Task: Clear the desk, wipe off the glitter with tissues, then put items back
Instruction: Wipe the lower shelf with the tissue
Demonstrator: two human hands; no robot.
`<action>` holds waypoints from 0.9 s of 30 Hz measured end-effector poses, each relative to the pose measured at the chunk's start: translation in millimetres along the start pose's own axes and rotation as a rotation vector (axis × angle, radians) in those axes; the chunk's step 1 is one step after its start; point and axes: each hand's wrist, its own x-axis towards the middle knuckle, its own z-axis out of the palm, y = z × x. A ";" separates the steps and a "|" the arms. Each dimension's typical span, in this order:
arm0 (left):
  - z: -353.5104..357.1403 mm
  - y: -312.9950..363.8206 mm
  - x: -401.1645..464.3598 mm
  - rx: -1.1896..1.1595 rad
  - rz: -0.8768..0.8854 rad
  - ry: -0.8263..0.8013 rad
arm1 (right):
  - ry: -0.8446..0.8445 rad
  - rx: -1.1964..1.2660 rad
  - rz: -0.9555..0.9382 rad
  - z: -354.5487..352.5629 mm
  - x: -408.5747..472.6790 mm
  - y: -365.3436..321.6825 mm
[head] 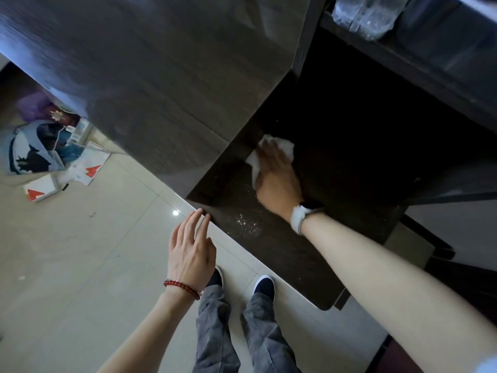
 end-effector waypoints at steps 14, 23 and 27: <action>-3.3 -24.1 15.6 -0.070 -0.074 -0.151 | -0.022 0.062 0.093 -6.6 5.9 -1.3; -13.1 -40.0 18.8 -0.133 -0.012 -0.134 | -0.209 -0.171 -0.347 4.2 -49.8 -11.1; -17.3 -40.3 20.0 -0.120 0.008 -0.166 | -0.031 -0.154 0.295 -2.3 -37.2 1.9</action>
